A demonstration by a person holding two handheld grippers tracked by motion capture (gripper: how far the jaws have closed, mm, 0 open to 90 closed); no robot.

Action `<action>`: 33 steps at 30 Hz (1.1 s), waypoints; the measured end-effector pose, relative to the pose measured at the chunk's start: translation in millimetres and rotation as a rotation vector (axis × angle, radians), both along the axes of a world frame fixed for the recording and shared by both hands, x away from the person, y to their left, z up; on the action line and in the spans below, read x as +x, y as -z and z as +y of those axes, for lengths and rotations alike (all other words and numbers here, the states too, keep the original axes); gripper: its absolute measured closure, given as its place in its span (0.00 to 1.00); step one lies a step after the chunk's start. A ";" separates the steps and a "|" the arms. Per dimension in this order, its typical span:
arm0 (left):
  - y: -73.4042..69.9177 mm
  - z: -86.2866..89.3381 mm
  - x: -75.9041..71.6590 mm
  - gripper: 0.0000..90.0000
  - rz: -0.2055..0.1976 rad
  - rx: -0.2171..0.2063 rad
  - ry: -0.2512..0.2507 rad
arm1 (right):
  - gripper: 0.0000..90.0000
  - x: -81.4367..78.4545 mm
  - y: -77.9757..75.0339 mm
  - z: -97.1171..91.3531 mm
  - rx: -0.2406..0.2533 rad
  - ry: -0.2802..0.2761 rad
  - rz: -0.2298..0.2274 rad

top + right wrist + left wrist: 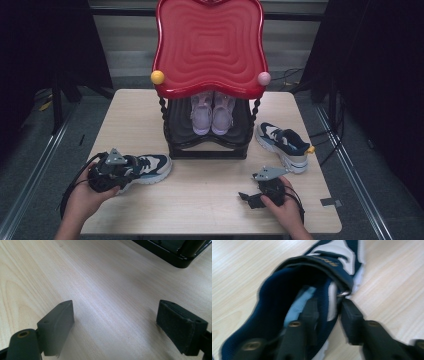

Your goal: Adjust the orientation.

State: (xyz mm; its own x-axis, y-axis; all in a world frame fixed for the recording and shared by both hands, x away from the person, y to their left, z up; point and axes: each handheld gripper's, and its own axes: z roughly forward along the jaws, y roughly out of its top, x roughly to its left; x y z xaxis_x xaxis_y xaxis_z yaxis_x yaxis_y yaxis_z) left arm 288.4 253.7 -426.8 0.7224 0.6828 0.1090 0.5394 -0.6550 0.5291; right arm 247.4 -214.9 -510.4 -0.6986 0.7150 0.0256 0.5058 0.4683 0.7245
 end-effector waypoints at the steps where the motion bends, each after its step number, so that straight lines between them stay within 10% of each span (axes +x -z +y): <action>1: -0.6 -0.6 -0.4 0.79 -0.007 0.010 -0.012 | 0.16 0.0 0.0 0.0 0.000 0.000 0.000; 17: -0.2 -11.8 24.2 0.87 -0.040 -0.087 -0.244 | 0.16 0.1 0.0 -0.1 0.001 -0.002 0.003; 23: 5.3 -18.9 25.4 0.84 -0.042 -0.091 -0.246 | 0.16 0.1 -0.1 -0.1 0.002 -0.003 0.004; 33: -9.2 -9.4 10.6 0.50 -0.053 -0.066 -0.173 | 0.16 0.0 -0.1 -0.1 0.002 -0.002 0.005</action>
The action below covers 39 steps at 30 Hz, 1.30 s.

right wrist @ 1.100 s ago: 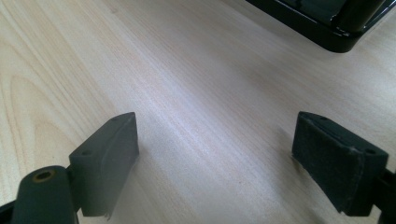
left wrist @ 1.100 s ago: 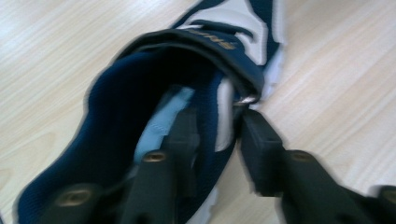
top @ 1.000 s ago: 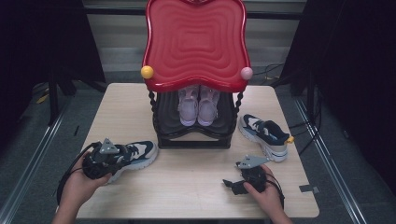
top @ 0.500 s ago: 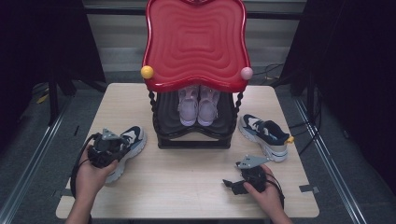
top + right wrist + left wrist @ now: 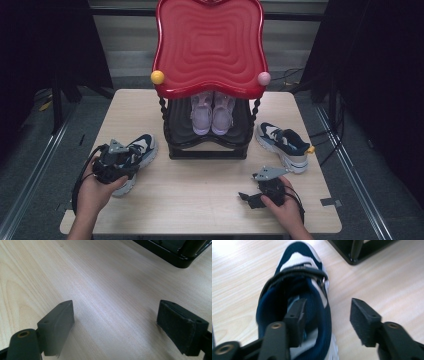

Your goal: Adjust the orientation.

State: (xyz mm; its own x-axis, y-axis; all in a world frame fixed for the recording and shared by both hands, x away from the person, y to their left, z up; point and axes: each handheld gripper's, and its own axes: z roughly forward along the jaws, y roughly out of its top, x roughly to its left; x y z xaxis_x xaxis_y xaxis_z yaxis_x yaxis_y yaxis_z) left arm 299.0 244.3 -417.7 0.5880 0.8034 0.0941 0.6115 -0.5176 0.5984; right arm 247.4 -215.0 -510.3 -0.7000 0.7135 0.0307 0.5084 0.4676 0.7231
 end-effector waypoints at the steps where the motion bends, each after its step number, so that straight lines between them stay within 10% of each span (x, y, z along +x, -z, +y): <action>1: -1.0 1.4 -2.4 0.47 -0.004 0.004 0.003 | 0.15 0.1 0.1 0.0 0.000 -0.002 -0.001; 8: -3.4 16.7 -10.3 0.42 -0.003 0.003 0.013 | 0.16 0.1 0.0 -0.1 0.000 -0.001 -0.002; 15: 1.3 11.7 -8.8 0.65 0.034 0.014 0.020 | 0.15 0.1 0.1 -0.1 0.000 -0.001 -0.001; 39: -4.3 -55.3 -13.0 0.86 0.024 -0.087 0.147 | 0.15 0.3 0.1 -0.2 0.002 -0.004 0.002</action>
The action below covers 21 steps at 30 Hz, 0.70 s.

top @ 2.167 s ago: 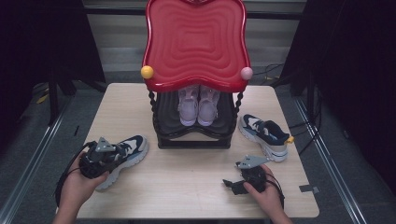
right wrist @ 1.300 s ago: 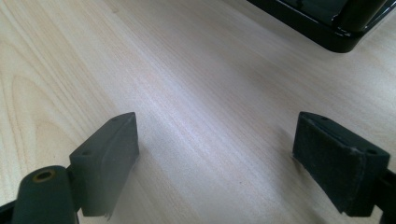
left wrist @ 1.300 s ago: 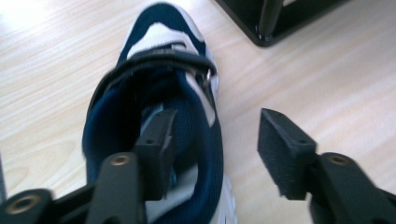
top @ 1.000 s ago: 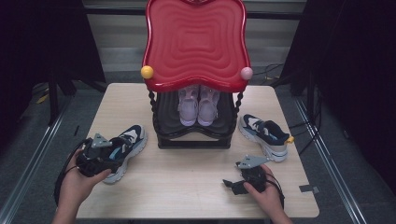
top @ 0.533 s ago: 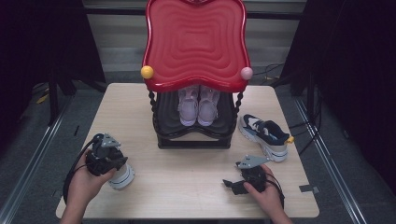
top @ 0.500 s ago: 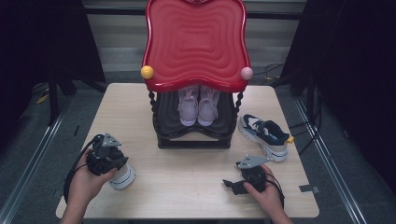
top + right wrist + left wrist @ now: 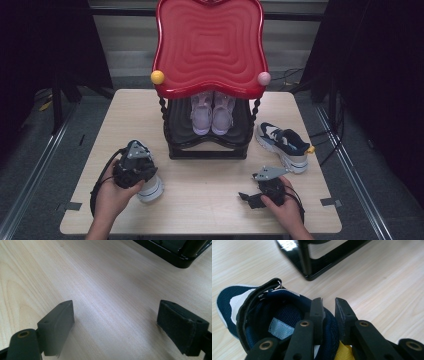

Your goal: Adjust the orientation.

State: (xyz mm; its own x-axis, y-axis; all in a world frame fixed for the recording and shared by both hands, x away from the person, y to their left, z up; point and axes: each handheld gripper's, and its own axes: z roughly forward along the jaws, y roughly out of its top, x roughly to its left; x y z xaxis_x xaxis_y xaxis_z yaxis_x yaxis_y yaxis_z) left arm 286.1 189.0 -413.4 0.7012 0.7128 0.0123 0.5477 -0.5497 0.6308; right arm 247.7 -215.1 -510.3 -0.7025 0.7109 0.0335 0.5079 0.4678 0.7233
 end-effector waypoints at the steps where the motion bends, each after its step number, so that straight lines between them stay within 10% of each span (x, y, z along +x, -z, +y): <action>1: 1.1 -3.2 -0.8 0.86 0.000 -0.004 0.003 | 0.15 0.0 0.0 0.0 0.000 0.000 0.000; 14: 5.0 -12.2 1.0 0.82 0.015 -0.023 0.044 | 0.15 0.1 0.0 0.0 0.000 -0.001 -0.001; 21: -0.5 -1.6 -0.2 0.63 0.015 -0.034 0.056 | 0.15 0.1 0.0 -0.1 0.000 -0.001 -0.001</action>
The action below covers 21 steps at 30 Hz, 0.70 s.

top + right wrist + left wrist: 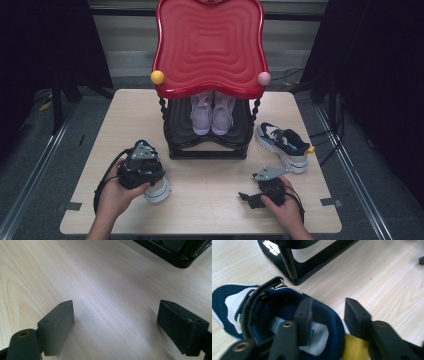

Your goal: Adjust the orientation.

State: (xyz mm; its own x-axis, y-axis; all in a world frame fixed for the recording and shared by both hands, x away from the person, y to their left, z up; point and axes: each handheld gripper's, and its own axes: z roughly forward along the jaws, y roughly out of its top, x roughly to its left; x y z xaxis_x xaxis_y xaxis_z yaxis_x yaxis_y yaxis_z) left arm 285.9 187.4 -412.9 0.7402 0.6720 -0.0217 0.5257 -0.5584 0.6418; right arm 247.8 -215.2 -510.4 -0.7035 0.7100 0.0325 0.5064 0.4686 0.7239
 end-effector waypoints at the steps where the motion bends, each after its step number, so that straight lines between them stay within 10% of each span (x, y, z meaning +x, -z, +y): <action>1: -0.4 1.9 -0.5 0.61 0.003 0.009 -0.002 | 0.15 0.1 0.0 0.0 0.000 0.000 0.000; 17: -0.1 18.4 -7.5 0.49 0.009 -0.027 0.005 | 0.15 0.4 0.0 -0.1 0.000 -0.001 0.000; 21: 1.6 9.2 -3.5 0.61 0.012 -0.016 0.030 | 0.15 0.4 0.0 -0.1 0.000 -0.001 0.000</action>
State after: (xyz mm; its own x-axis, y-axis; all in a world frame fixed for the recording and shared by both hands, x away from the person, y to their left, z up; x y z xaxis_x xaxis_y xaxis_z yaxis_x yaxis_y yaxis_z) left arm 282.3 196.5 -414.4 0.7593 0.6494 -0.0413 0.5171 -0.5637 0.6442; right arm 248.2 -215.3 -510.4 -0.7041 0.7094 0.0323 0.5059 0.4691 0.7238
